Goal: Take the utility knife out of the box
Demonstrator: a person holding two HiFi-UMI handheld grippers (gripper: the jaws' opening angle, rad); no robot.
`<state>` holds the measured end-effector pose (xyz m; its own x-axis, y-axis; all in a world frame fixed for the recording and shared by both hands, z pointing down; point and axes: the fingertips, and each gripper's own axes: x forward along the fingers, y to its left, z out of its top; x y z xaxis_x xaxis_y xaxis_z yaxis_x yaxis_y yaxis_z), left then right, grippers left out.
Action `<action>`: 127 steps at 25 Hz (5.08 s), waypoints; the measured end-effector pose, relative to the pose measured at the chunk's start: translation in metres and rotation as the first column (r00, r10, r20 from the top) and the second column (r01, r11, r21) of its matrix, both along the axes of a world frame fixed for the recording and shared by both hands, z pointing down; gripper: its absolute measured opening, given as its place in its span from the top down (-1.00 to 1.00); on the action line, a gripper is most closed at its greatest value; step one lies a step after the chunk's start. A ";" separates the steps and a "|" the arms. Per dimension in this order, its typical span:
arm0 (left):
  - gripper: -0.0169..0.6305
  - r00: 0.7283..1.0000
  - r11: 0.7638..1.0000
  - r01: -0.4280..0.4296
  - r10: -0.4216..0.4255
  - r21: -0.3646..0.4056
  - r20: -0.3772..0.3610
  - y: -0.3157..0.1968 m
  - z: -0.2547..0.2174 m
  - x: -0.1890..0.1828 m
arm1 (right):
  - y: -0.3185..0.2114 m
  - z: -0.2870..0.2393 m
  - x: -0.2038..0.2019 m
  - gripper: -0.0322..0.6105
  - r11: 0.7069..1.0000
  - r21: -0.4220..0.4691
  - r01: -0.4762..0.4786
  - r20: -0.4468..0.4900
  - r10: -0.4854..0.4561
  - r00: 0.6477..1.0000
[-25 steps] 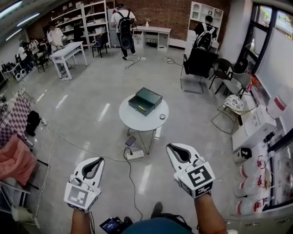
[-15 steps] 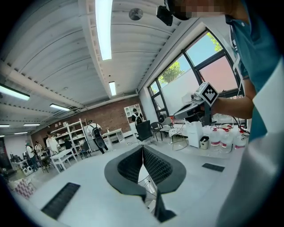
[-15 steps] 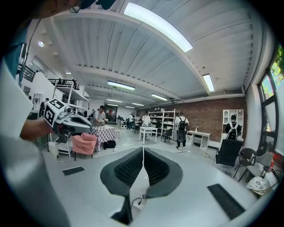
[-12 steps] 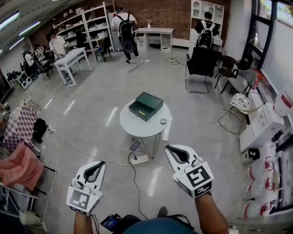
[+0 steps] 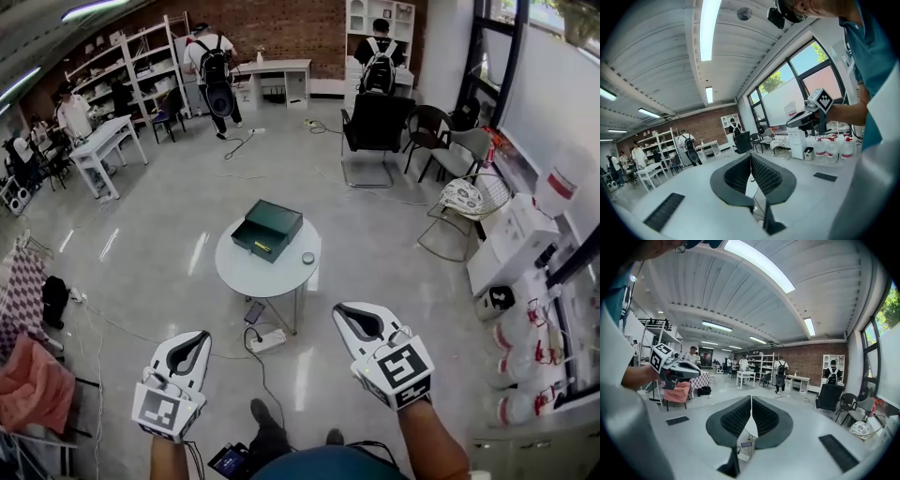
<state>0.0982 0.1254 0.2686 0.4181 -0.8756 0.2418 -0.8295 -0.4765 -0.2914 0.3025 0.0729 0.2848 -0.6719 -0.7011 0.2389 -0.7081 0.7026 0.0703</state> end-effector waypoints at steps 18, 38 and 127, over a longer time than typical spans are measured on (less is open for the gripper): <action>0.89 0.958 0.961 -0.274 0.275 0.028 -0.086 -0.177 0.017 -0.149 | -0.097 -0.015 -0.153 0.78 0.978 -0.010 -0.209 -0.076 0.207 0.975; 0.89 0.937 0.944 -0.327 0.329 0.041 -0.118 -0.266 0.014 -0.264 | -0.179 -0.025 -0.258 0.78 0.964 -0.004 -0.265 -0.110 0.263 0.958; 0.88 0.910 0.857 0.270 -0.376 -0.438 -0.174 -0.613 0.397 -0.350 | -0.752 0.621 -0.409 0.46 0.726 -0.655 0.210 -0.457 -0.602 0.654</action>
